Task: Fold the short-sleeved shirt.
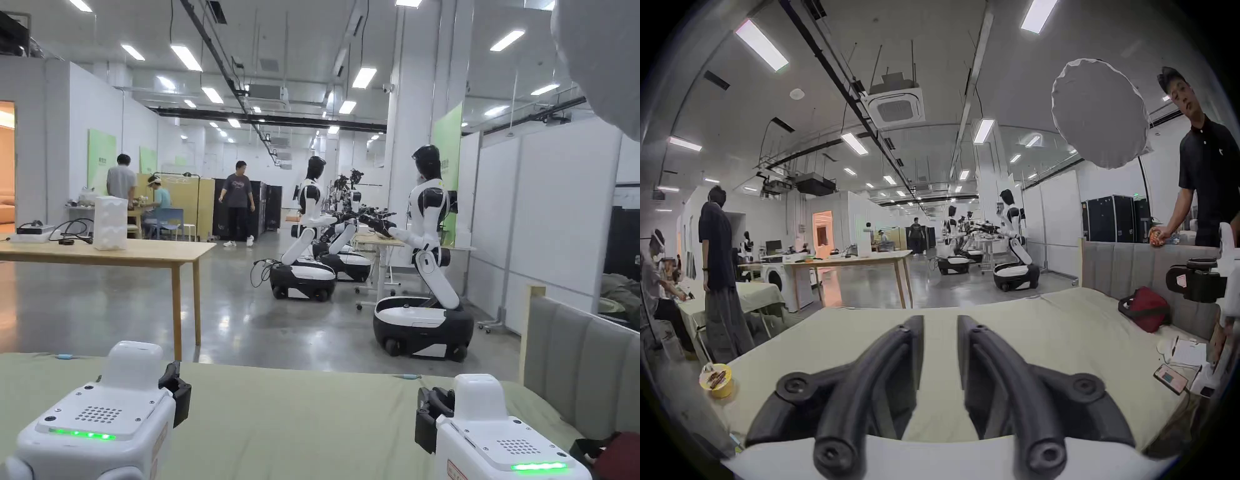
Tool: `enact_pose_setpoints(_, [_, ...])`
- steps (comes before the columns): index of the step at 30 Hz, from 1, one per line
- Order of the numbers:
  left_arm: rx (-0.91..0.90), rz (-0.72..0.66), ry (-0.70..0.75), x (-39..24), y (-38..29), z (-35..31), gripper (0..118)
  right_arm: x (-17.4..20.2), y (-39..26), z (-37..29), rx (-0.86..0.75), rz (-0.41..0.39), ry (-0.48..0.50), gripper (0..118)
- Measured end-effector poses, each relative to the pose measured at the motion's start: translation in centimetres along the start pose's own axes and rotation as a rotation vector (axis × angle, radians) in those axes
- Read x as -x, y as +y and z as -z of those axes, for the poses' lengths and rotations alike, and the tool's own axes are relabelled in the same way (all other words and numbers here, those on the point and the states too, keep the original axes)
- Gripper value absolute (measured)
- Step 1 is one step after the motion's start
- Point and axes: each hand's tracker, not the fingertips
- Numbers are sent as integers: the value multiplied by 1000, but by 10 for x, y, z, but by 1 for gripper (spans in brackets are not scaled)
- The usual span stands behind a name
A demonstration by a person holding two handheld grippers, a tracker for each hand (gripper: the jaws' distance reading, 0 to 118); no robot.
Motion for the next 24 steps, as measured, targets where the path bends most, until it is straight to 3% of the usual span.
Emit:
enact_pose_setpoints(2, [2,-1,-4,0,1,-1,40,1,2,-1,13,9,11,37])
enact_pose_setpoints(7, [8,-11,-21,5,-3,3,114,6,1,1,22,-7,18,101])
enact_pose_setpoints(8, [11,-13,-25,4,-4,4,118,8,0,2,22,-15,20,114])
enact_pose_setpoints(12, [5,-11,-41,3,-4,-4,118,19,4,0,54,-30,110,118])
enact_pose_setpoints(14, [7,-14,-49,4,-5,-6,118,24,5,2,110,-10,74,118])
enact_pose_setpoints(16, [7,-20,-51,4,-7,-5,118,33,11,5,228,-10,-51,118])
enact_pose_setpoints(21, [26,-46,-65,5,-8,-4,118,31,10,6,229,81,66,118])
enact_pose_setpoints(24, [27,-44,-60,5,-10,-6,118,24,10,15,256,109,8,118])
